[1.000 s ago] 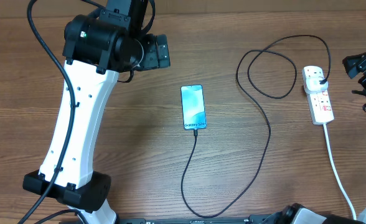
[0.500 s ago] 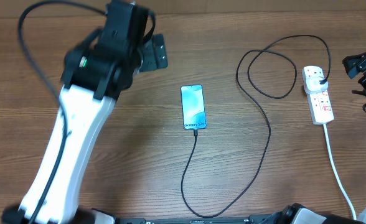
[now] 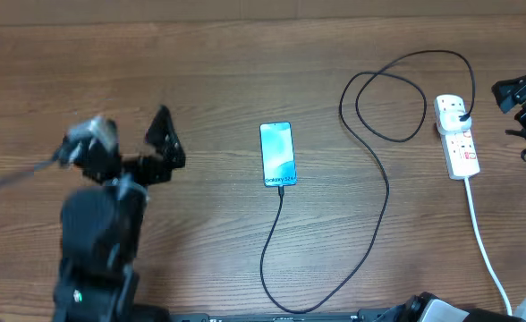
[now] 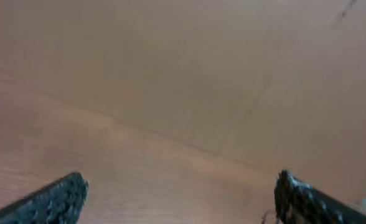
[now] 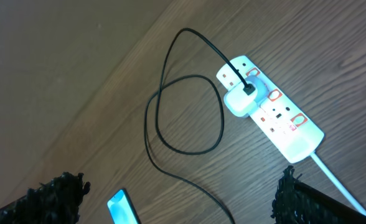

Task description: Plug charger to phone and switch on socket

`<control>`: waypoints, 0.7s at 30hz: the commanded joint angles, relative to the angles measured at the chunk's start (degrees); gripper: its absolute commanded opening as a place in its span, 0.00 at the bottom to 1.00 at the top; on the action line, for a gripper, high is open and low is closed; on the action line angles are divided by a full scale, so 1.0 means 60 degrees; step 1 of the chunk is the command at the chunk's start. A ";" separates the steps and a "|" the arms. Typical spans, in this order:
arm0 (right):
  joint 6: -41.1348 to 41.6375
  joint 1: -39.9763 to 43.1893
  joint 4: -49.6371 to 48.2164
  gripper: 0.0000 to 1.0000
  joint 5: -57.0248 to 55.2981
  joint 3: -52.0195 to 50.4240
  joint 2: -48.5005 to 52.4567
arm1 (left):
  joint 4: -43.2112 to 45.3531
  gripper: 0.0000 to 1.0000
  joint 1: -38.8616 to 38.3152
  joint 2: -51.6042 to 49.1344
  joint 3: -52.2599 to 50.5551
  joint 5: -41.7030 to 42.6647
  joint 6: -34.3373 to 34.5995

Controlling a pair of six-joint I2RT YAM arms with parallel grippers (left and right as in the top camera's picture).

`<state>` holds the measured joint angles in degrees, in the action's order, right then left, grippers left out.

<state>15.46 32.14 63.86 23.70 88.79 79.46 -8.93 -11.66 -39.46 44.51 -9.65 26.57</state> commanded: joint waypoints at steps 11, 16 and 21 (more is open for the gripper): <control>0.0033 -0.0033 -0.0047 1.00 -0.0022 0.0142 0.0004 | 0.4601 1.00 0.0645 0.5224 -0.6812 0.0397 -0.0106; 0.0033 -0.0033 -0.0047 1.00 -0.0018 0.0142 0.0004 | 0.3829 1.00 0.1086 0.6113 -0.7373 0.0678 -0.0109; 0.0033 -0.0033 -0.0044 1.00 -0.0022 0.0142 0.0004 | 0.2699 1.00 0.1402 0.6368 -0.7373 0.0692 -0.0149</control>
<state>15.44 32.12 63.86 23.70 88.79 79.57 9.87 -4.40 -2.70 0.67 -6.20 26.57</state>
